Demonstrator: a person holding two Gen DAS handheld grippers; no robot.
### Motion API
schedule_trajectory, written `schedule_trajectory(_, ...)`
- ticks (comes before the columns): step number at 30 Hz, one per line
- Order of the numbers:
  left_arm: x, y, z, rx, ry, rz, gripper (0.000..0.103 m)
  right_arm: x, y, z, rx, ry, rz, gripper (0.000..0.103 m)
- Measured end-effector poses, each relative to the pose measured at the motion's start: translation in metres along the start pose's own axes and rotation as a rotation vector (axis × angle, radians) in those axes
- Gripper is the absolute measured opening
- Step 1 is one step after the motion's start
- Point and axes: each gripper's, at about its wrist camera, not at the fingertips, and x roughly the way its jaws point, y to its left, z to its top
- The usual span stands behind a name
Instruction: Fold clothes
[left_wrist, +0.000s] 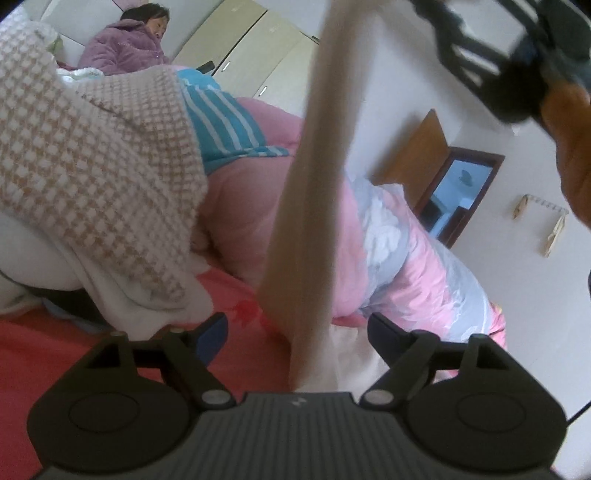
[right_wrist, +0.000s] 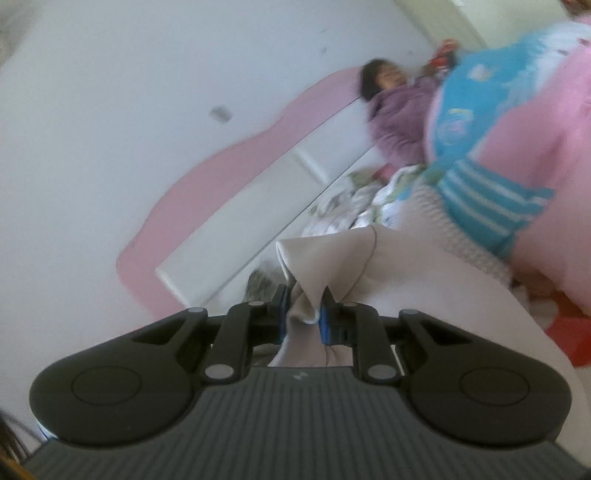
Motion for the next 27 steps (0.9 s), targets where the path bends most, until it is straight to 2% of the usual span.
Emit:
schedule_trajectory(4,0.013,0.012,0.002,-0.062,0.026,0.057,0.079,0.026,0.006,-0.008,-0.042,0.081,-0.008,0.015)
schedule_trajectory(10,0.016,0.036,0.005,-0.203,0.032,0.068,0.074,0.074,-0.004,-0.020,-0.010,0.132,0.006,0.015)
schedule_trajectory(17,0.016,0.049,0.004,-0.250,0.032,0.104,0.071,0.141,-0.002,-0.038,-0.072,0.219,0.004,0.017)
schedule_trajectory(19,0.016,0.052,0.003,-0.266,0.037,0.113,0.069,0.149,0.003,-0.042,-0.083,0.236,0.028,0.019)
schedule_trajectory(23,0.014,0.058,0.001,-0.299,0.048,0.132,0.067,0.137,0.013,-0.041,-0.115,0.193,0.085,0.032)
schedule_trajectory(25,0.014,0.061,0.000,-0.316,0.053,0.142,0.067,0.117,0.010,-0.036,-0.104,0.150,0.090,0.041)
schedule_trajectory(27,0.013,0.065,-0.001,-0.332,0.058,0.152,0.067,0.088,0.000,-0.030,-0.077,0.092,0.082,0.043)
